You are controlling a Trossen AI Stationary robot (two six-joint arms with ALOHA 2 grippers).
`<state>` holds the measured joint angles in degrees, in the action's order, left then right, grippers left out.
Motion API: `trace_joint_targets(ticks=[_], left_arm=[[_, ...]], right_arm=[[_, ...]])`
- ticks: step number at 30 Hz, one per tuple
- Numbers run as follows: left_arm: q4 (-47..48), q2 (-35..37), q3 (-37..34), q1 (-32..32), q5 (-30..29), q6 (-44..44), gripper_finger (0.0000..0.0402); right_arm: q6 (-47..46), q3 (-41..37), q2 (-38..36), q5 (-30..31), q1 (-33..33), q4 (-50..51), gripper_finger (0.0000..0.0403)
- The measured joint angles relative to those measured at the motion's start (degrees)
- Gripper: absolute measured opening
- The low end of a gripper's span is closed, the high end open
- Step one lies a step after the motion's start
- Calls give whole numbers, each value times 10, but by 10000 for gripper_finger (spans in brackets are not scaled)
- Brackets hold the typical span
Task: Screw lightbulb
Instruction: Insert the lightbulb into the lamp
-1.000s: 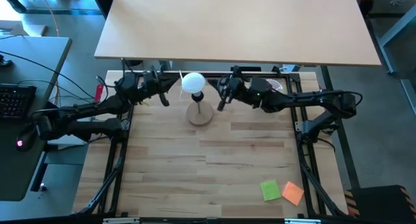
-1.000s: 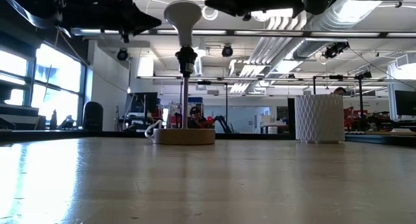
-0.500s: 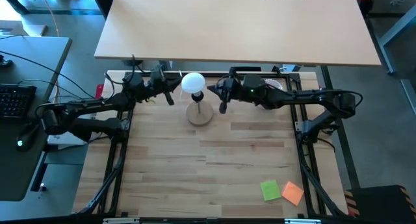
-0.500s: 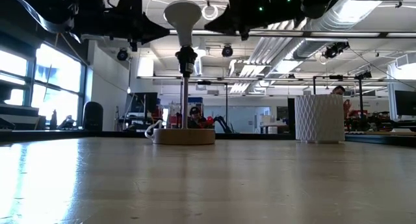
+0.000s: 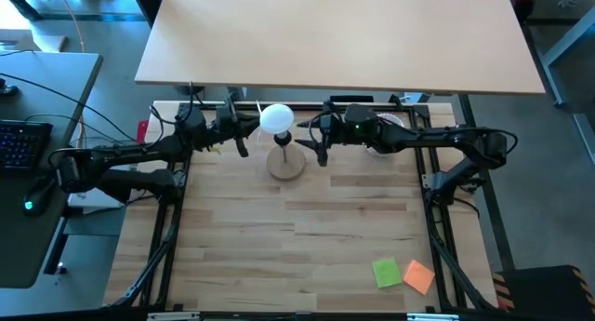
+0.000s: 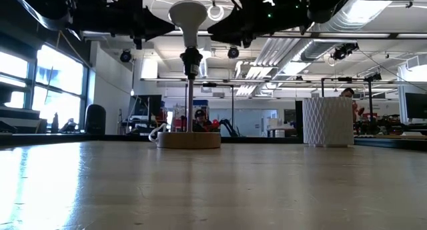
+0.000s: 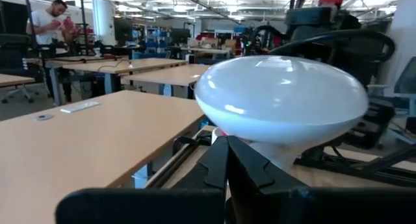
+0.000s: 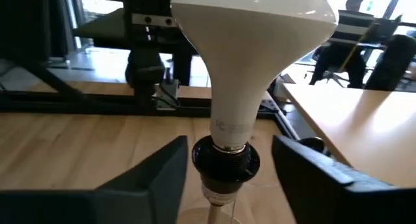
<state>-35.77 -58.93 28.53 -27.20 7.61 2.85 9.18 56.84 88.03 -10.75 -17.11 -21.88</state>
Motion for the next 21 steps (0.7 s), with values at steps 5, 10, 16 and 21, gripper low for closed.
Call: trace_joint_targets(ticks=[5, 10, 16, 21], left_arm=[[52, 29, 0, 23, -67, -20, 0], [108, 78, -1, 59, -143, -40, 0], [56, 78, -1, 92, -146, -46, 0], [-3, 35, -1, 92, -151, -46, 0]], right_arm=[[-18, 15, -1, -41, -26, -32, 270], [-28, 48, -1, -77, -46, -34, 273], [-56, 72, 3, -144, -61, -35, 273], [-77, 77, 16, -166, -54, -29, 273]])
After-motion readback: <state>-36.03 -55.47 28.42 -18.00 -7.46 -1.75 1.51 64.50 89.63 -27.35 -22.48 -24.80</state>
